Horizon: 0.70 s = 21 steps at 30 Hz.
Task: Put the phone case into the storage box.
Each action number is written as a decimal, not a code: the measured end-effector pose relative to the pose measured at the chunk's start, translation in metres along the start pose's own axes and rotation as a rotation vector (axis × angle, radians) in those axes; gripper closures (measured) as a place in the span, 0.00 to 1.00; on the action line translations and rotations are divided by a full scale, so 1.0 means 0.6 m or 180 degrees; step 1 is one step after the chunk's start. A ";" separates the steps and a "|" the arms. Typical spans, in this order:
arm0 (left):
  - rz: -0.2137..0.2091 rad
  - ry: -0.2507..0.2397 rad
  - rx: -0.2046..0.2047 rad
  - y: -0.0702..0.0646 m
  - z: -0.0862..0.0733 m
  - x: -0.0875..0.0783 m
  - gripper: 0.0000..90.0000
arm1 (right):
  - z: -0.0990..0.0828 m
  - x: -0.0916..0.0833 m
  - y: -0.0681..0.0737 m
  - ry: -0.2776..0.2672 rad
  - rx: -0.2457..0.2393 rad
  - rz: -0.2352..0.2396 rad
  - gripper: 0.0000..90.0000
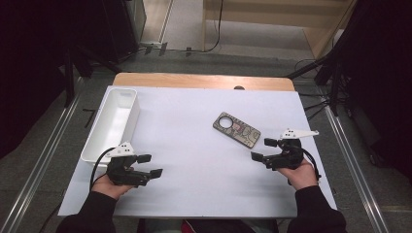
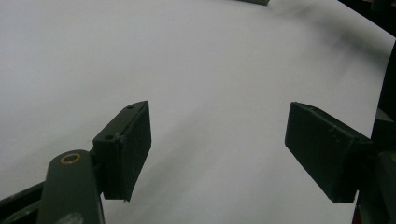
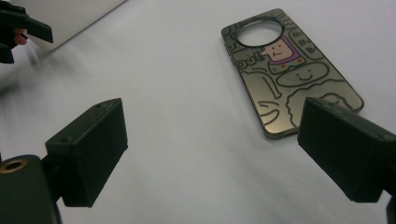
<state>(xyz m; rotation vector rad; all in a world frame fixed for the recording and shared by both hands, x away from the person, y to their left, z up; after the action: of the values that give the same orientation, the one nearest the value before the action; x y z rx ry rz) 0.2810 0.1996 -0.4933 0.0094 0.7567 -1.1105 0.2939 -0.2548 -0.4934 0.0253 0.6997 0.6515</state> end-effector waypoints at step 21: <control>0.0006 -0.0037 -0.0019 0.002 0.000 -0.004 0.25 | 0.046 0.018 -0.014 0.0005 -0.0086 -0.0021 0.08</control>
<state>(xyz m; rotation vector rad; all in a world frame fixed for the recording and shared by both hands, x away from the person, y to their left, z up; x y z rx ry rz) 0.2811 0.2020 -0.4924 -0.0014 0.7493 -1.1058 0.3214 -0.2501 -0.4801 -0.0027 0.6922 0.6546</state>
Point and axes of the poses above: each handheld gripper's, and its own axes: x roughly forward along the jaws, z roughly out of its top, y roughly to its left, the point moved 3 cm from there along x, roughly forward along the jaws, and after that the axes turned 8 degrees about -z, right-handed, at the moved point
